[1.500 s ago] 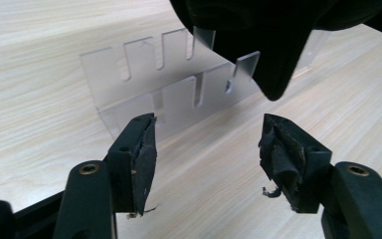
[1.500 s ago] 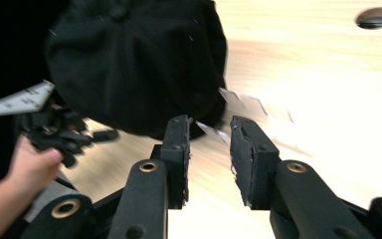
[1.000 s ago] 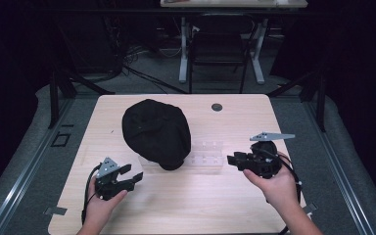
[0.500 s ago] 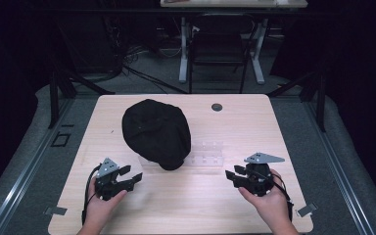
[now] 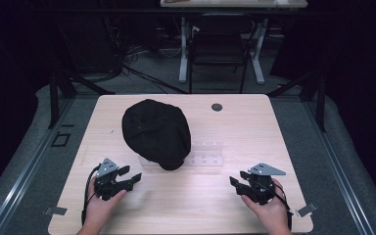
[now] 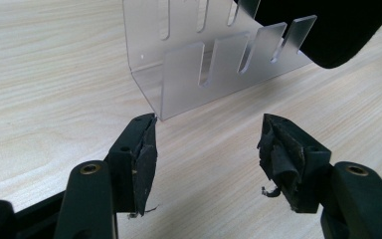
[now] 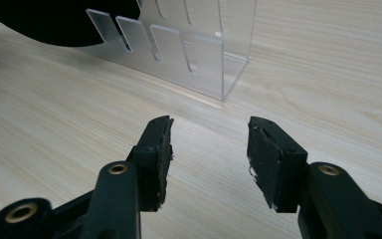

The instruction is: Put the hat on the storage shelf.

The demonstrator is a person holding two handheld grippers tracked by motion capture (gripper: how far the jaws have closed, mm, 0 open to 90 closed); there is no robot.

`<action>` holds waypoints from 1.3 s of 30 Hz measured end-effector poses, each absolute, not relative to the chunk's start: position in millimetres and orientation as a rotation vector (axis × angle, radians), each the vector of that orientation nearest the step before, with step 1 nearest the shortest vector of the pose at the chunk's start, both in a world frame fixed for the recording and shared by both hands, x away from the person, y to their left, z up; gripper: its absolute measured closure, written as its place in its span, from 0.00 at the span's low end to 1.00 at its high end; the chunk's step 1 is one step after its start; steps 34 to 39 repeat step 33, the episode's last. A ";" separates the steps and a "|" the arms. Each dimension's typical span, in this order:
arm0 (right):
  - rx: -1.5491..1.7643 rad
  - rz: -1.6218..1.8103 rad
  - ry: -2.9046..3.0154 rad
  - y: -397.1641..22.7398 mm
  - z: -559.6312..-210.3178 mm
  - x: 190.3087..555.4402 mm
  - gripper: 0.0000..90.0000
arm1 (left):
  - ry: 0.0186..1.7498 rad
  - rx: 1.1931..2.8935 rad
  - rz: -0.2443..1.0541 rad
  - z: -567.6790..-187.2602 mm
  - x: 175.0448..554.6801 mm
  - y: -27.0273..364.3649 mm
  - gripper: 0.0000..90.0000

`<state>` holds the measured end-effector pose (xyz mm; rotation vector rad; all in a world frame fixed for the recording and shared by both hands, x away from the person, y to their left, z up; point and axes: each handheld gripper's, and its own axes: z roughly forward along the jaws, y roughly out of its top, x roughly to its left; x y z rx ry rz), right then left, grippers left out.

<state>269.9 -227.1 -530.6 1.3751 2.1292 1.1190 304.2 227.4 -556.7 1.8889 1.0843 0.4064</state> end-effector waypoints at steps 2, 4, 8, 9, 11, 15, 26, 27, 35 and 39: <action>1.376 1.119 2.120 -228.1 -535.0 268.9 0.56 | 1.083 1.888 0.405 -556.8 304.2 227.3 0.44; 1.372 1.124 2.110 -229.1 -538.0 267.7 0.55 | 1.078 1.890 0.407 -556.6 304.2 227.3 0.44; 1.385 1.134 2.097 -230.6 -544.1 267.0 0.55 | 1.074 1.893 0.408 -557.6 304.2 226.0 0.44; 1.381 1.134 2.101 -231.1 -545.6 267.1 0.55 | 1.073 1.894 0.407 -557.7 304.2 225.5 0.44; 1.385 1.133 2.102 -230.9 -548.6 267.0 0.55 | 1.071 1.902 0.411 -557.6 304.0 225.1 0.44; 1.378 1.135 2.100 -229.5 -553.0 266.3 0.55 | 1.065 1.909 0.409 -557.3 303.8 224.5 0.44; 1.373 1.146 2.099 -228.3 -556.8 266.1 0.54 | 1.048 1.916 0.411 -558.9 303.7 220.3 0.45; 1.374 1.146 2.102 -228.7 -556.6 266.0 0.54 | 1.046 1.912 0.410 -558.9 303.6 219.7 0.45; 1.400 1.176 2.085 -232.9 -555.6 266.2 0.54 | 1.021 1.912 0.411 -557.9 303.0 215.6 0.45; 1.400 1.176 2.085 -232.9 -555.6 266.2 0.54 | 1.021 1.912 0.411 -557.9 303.0 215.6 0.45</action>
